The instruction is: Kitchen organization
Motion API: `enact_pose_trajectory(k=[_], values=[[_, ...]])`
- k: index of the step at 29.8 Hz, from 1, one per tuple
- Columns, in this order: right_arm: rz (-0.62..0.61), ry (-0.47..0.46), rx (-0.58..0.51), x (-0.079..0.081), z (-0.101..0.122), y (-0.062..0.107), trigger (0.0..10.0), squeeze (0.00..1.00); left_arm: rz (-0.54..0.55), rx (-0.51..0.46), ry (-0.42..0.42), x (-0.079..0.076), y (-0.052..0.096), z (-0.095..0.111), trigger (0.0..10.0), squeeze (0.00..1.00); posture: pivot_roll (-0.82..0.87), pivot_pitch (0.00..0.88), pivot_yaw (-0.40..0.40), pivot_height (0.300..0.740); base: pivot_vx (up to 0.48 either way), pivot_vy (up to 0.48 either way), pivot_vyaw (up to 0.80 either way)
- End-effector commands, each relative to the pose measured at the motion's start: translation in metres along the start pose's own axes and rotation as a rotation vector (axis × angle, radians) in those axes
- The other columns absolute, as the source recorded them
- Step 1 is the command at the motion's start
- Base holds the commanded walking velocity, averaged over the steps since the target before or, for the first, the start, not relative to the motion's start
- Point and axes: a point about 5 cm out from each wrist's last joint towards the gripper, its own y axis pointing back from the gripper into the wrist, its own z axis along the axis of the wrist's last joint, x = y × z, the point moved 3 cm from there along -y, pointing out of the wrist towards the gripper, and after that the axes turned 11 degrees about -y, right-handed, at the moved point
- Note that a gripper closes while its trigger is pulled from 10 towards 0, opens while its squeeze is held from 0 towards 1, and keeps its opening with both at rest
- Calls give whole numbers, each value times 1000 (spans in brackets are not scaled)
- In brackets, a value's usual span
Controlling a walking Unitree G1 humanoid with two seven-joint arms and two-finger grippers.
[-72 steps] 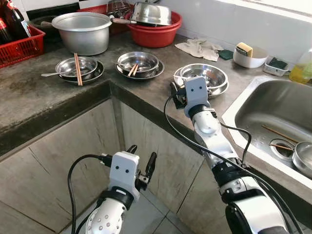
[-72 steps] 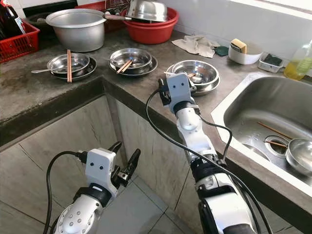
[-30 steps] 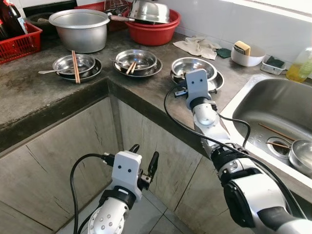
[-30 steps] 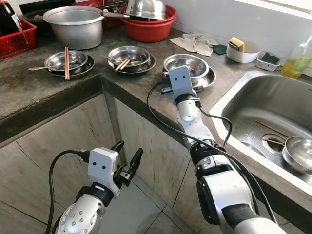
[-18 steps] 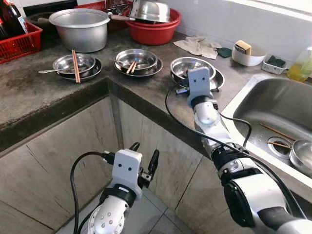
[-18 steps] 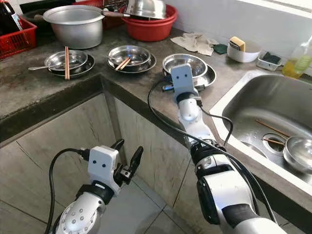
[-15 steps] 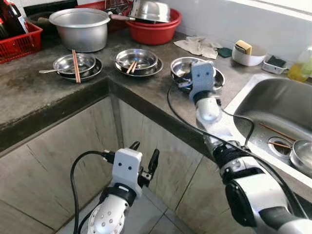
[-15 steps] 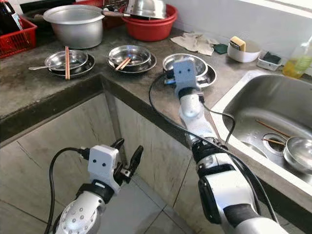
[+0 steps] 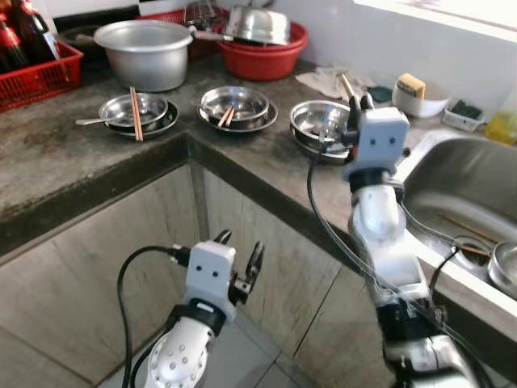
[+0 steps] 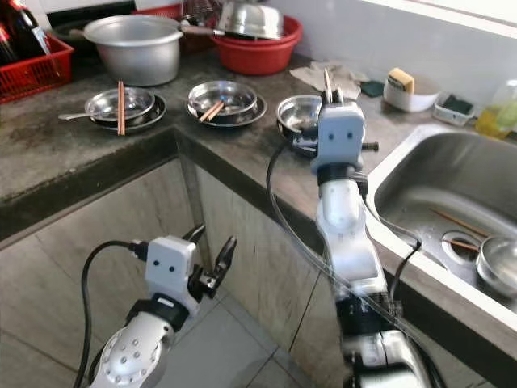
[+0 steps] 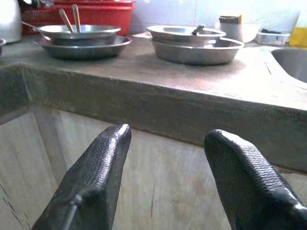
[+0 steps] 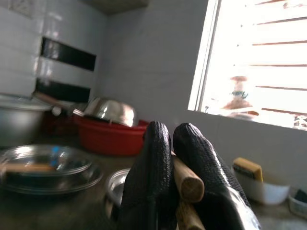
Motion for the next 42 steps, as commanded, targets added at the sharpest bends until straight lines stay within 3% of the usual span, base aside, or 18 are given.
enact_pose_trajectory(k=[1,3,11,12,15,23,29,42], values=[[-7,32,-13,-6,9,13,10000,0,-2,3,15,-1,-1,-3,10000,0,46,38,-58,740,0,0,0],[-42,59,29,-17,7,32,10000,0,-4,-4,16,-1,-2,-2,10000,0,43,30,-53,740,0,0,0],[-93,78,124,-31,6,60,10000,0,-20,-26,18,0,-5,2,10000,0,33,17,-44,740,0,0,0],[-98,86,165,-33,3,71,10000,0,-23,-30,20,1,-5,1,10000,0,28,8,-43,740,0,0,-800],[-97,91,200,-33,1,77,10000,0,-31,-29,31,1,-5,-1,10000,0,22,3,-42,740,0,156,-800],[-97,74,254,-30,-6,82,10000,0,-50,-33,29,-4,-5,-1,10000,0,25,0,-44,740,0,471,-800],[-82,70,281,-28,-11,81,10000,0,-60,-23,-8,-2,-6,-4,10000,0,28,0,-46,740,0,0,-800],[-75,67,286,-25,-12,78,10000,0,-79,-21,-19,-8,-5,-6,10000,0,21,0,-42,740,261,-349,-800]])
